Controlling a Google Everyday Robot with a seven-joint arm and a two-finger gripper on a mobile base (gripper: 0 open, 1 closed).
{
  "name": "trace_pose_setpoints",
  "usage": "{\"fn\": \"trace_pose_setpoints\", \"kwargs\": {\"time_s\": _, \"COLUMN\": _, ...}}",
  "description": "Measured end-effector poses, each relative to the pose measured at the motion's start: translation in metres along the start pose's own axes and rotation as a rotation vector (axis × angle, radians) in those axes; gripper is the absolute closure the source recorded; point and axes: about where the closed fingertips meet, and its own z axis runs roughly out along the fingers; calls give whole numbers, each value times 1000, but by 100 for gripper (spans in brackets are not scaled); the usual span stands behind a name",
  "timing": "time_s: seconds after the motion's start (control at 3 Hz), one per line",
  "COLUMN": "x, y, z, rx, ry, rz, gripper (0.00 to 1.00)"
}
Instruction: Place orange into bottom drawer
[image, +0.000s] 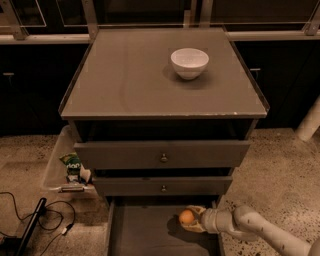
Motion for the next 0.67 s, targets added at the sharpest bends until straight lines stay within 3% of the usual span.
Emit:
{"fn": "trace_pose_setpoints", "kwargs": {"time_s": 0.33, "x": 0, "y": 0, "z": 0, "rx": 0, "ry": 0, "rz": 0, "gripper": 100}}
{"fn": "trace_pose_setpoints", "kwargs": {"time_s": 0.67, "x": 7, "y": -9, "z": 22, "rx": 7, "ry": -2, "rz": -17, "gripper": 100}}
